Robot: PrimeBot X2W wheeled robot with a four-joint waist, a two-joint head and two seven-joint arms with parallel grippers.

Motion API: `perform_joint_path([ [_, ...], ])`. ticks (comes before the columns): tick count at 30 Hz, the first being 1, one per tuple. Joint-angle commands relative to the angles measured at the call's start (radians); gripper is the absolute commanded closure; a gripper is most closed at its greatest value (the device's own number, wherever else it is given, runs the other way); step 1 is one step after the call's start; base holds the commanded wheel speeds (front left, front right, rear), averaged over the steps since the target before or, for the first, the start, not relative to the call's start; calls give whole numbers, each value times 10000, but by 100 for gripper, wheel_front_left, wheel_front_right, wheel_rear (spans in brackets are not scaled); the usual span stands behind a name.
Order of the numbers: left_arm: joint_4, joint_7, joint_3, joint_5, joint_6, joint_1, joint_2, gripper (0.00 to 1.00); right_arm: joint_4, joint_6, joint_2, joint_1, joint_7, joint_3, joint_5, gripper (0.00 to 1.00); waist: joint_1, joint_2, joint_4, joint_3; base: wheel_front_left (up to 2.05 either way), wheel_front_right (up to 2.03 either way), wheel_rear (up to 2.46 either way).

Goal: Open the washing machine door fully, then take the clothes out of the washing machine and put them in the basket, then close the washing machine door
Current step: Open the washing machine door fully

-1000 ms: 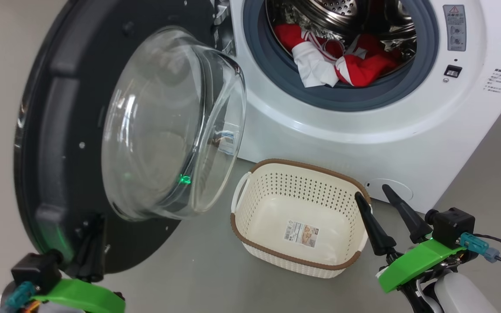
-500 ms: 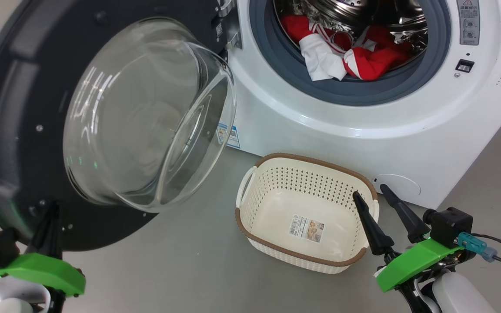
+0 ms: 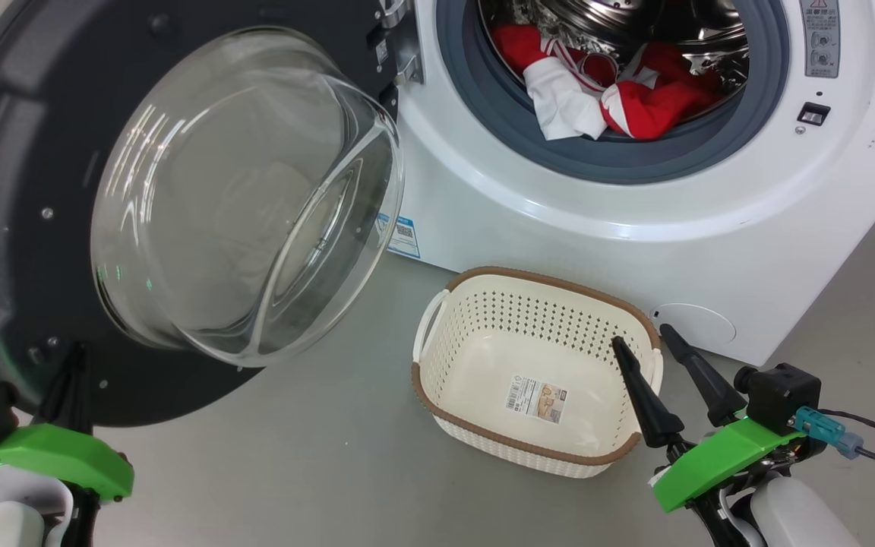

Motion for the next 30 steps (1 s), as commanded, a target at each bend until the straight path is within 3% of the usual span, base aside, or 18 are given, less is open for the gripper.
perform_joint_path([
  [1, -55, -146, 387, -83, -15, -505, 584, 100, -206, 16, 34, -260, -120, 220, 120, 0, 0, 0, 5, -5, 0, 0, 0],
  [17, 89, -438, 97, -185, -96, -485, 437, 100, -191, 16, 17, -273, -120, 203, 177, 0, 0, 0, 7, -8, 0, 0, 0],
  [30, -807, -625, -25, -291, 77, 199, 118, 100, -183, 16, -79, -265, -120, 163, 229, 0, 0, 0, -179, -119, 0, 0, 0],
])
